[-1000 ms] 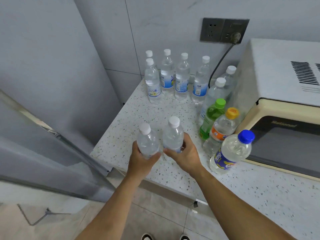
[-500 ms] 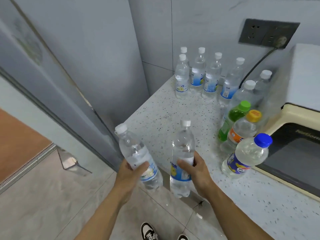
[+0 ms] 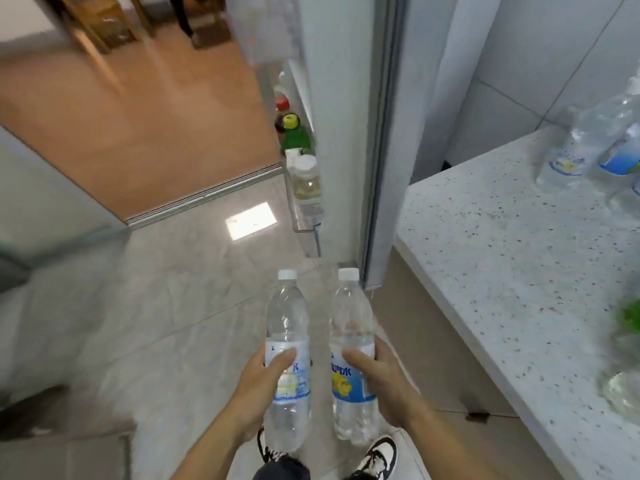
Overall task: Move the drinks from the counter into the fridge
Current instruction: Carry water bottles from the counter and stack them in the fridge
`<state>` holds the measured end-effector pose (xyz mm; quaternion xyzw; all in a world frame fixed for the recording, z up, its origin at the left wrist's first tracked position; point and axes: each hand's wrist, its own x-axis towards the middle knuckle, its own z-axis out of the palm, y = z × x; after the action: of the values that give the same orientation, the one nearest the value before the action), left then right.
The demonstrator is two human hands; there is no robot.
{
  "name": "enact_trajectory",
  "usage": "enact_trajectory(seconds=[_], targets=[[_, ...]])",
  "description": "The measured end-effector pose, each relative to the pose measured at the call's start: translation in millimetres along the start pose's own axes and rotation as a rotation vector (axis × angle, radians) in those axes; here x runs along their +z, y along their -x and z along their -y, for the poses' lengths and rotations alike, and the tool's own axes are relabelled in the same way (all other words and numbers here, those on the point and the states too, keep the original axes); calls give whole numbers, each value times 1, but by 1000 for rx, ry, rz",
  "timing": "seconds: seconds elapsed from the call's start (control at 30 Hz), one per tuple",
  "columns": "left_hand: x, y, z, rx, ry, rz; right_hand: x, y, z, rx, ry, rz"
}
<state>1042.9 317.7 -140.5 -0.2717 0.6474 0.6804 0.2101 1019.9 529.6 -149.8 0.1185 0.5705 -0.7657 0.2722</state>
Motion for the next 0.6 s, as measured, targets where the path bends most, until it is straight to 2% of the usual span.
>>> enact_trajectory(seconds=[0.17, 0.6], targets=[[-64, 15, 6, -24, 209, -135, 74, -25, -7, 47, 91, 45], [-258, 31, -16, 83, 329, -194, 282, -86, -32, 91, 63, 70]])
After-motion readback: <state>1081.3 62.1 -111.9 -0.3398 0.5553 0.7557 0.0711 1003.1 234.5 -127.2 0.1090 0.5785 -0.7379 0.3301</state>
